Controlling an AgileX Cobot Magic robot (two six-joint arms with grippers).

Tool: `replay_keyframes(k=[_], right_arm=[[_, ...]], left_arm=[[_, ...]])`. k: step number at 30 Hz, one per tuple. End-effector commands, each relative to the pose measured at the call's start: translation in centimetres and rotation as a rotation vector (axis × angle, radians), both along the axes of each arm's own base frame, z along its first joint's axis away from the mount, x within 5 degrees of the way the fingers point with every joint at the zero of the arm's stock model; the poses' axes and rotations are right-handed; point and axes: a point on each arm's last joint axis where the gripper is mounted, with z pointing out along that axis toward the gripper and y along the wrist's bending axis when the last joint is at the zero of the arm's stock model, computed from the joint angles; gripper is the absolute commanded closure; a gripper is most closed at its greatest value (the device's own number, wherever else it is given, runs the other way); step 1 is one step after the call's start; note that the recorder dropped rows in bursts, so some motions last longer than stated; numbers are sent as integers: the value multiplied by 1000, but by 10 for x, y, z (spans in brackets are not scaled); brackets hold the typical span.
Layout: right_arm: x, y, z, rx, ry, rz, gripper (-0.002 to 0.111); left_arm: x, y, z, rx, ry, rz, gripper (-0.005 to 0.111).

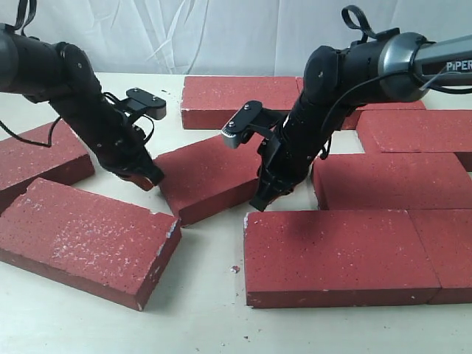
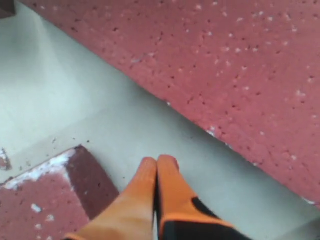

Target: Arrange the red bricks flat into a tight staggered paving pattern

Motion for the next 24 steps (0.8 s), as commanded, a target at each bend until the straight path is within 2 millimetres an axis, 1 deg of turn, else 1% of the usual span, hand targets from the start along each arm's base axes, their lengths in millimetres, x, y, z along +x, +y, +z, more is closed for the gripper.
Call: replay_keyframes(k=[1,6,9,13,16,18,21,22,24], right_arm=[[8,2,-3,13,-66,-14,109],[15,5,-1,54,-127,-59,109],[19,6,-1,68,-166,-77,109],[23,7,-7,73,-195,-95,109],[26,7,-15,71,-207,-107,109],[28,7,-17,71,-215,-111,109],[27,8,-15,77,-205,-117,109],[24,8,-12,81,-187,-116,109],[23,9,-6,100,-182,-127,109]], left_arm=[[13,-5,-3,-34,-67,52,106],[24,-6,-5,-51,-162,113,106],[28,-5,-9,-49,-192,135,106],[36,-4,-14,-41,-263,166,106],[41,-3,-12,-51,-310,201,106],[42,-3,-11,-60,-320,219,106],[44,-3,-10,-60,-349,232,106],[47,-2,-9,-59,-377,243,106],[47,-7,-8,-67,-393,249,106]])
